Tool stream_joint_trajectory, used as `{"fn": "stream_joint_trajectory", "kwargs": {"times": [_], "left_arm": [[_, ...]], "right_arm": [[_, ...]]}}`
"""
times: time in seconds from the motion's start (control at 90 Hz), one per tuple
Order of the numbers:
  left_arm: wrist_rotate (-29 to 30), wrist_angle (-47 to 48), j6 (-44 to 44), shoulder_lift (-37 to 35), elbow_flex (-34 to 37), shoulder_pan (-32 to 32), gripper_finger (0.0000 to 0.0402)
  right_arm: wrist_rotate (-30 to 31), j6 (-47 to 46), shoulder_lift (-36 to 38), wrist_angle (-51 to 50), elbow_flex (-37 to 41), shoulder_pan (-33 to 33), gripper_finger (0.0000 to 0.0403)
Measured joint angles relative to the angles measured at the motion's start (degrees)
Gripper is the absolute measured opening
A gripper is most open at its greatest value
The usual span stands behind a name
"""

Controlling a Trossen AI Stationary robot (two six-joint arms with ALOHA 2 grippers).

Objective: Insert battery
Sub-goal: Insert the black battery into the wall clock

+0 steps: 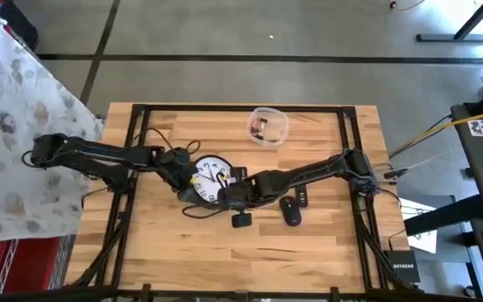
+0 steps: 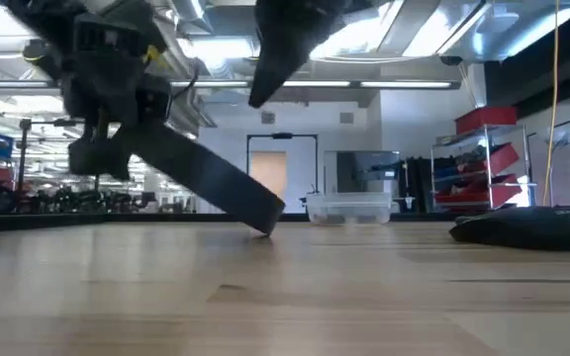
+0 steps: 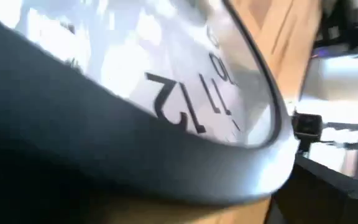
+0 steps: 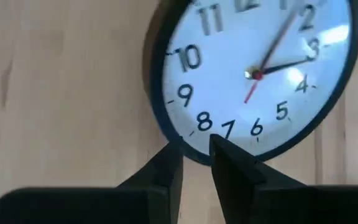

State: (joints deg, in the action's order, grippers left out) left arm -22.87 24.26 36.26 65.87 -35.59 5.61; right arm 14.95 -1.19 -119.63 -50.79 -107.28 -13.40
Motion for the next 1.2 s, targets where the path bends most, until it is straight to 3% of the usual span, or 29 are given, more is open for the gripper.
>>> {"fn": "stream_joint_trajectory", "kwargs": {"times": [0.111, 0.244, 0.356, 0.533, 0.644, 0.822, 1.033, 1.122, 1.2], "left_arm": [[10.7, 16.7, -9.2, 0.0, -9.7, -1.2, 0.0297], [19.7, 23.1, -12.9, 0.1, -15.9, -1.5, 0.0297], [20.0, 23.2, -12.9, 0.4, -15.4, -0.5, 0.0297], [13.1, 29.1, -18.1, 2.1, -14.6, 2.1, 0.0297], [12.6, 31.8, -18.7, 2.1, -14.5, 2.7, 0.0297], [16.9, 35.6, -15.5, 1.6, -14.5, 1.2, 0.0297], [17.4, 35.2, -9.6, 1.7, -14.5, -5.1, 0.0297], [21.9, 35.3, -9.7, 1.7, -14.5, -6.2, 0.0297], [30.0, 36.0, -10.3, 1.7, -14.5, -6.2, 0.0297]], "right_arm": [[0.0, 1.4, 0.0, 1.3, -0.1, 0.0, 0.0065], [-0.1, 1.5, 0.0, 2.7, -0.1, 0.3, 0.0065], [0.0, 1.4, -0.1, 2.9, 0.0, 0.3, 0.0065], [-2.6, 0.5, -0.1, 3.0, 0.0, 0.3, 0.0065], [-3.5, 0.4, -0.4, 4.3, 0.5, 0.4, 0.0065], [0.2, -0.1, -1.2, 7.9, 4.5, 0.4, 0.0065], [2.8, -1.7, -1.3, 8.8, 7.3, 1.0, 0.0065], [5.0, -2.8, -1.4, 8.6, 7.4, 1.2, 0.0065], [9.2, -4.5, -1.3, 7.0, 7.4, 1.2, 0.0065]]}}
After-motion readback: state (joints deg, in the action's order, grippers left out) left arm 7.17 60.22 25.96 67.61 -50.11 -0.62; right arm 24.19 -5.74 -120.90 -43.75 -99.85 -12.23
